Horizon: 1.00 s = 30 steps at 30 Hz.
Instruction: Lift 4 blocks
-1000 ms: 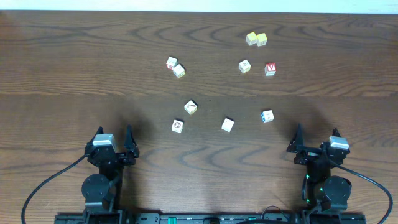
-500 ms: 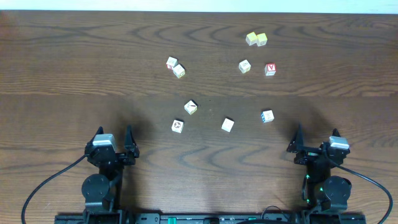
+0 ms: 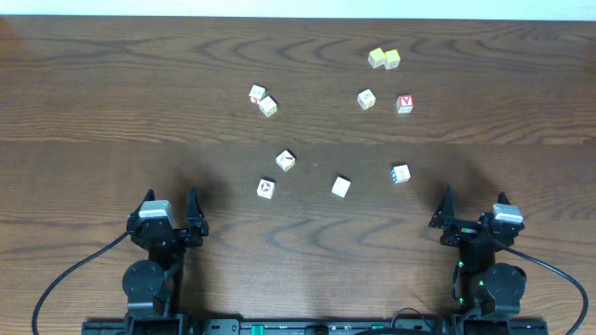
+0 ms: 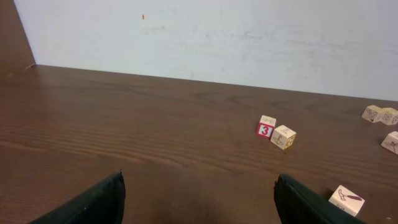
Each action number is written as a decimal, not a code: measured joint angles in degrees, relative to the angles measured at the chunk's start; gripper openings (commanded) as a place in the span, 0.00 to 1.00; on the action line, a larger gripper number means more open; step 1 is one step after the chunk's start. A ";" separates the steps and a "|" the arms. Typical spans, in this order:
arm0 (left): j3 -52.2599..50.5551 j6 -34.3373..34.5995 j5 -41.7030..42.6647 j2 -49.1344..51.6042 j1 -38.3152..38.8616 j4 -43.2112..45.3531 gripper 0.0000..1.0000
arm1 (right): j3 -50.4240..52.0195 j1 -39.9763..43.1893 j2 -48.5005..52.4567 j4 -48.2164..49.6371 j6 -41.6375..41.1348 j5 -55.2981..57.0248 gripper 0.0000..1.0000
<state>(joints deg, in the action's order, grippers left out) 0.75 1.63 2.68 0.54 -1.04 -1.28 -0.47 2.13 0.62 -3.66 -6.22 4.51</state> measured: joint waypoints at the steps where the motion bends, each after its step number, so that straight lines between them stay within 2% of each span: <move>1: 0.00 0.00 0.00 0.00 0.00 0.00 0.77 | 0.00 0.00 0.00 0.00 0.00 0.00 0.99; 21: 0.00 0.00 0.00 0.00 0.00 0.00 0.77 | 0.00 0.00 0.00 0.00 0.13 0.02 0.99; 30: 0.00 0.00 0.00 0.00 0.00 0.00 0.77 | 0.00 0.00 0.00 0.24 6.25 0.70 0.99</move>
<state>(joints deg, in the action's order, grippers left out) 0.75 1.63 2.68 0.54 -1.04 -1.28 -0.47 2.13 0.62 -3.42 0.03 5.21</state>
